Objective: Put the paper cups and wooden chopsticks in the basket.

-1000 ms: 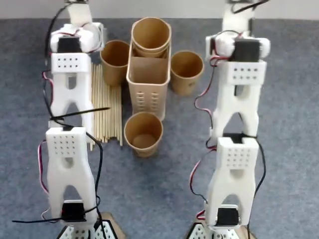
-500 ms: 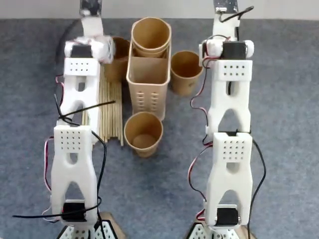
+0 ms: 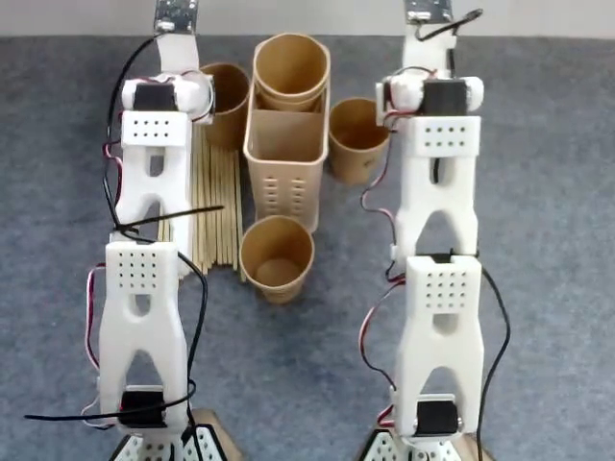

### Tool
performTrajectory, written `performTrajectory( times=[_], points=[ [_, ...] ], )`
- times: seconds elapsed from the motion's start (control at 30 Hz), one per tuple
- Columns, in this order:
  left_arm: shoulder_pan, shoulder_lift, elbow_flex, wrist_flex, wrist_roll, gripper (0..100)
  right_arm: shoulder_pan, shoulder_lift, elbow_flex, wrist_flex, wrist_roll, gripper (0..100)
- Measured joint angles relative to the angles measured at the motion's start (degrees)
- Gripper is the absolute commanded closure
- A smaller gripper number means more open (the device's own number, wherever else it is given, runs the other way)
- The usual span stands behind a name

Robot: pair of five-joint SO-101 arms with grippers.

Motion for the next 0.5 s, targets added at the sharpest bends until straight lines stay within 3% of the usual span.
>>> performTrajectory(
  times=[0.23,0.5],
  points=[
    [-0.1,0.1,-6.9,1.1,-1.3,100,-0.4,0.5,0.0,0.0,0.0,75.9],
    [-0.3,-1.9,-16.7,9.3,-1.4,100,-0.4,0.5,-0.5,2.2,-3.3,76.1]
  ],
)
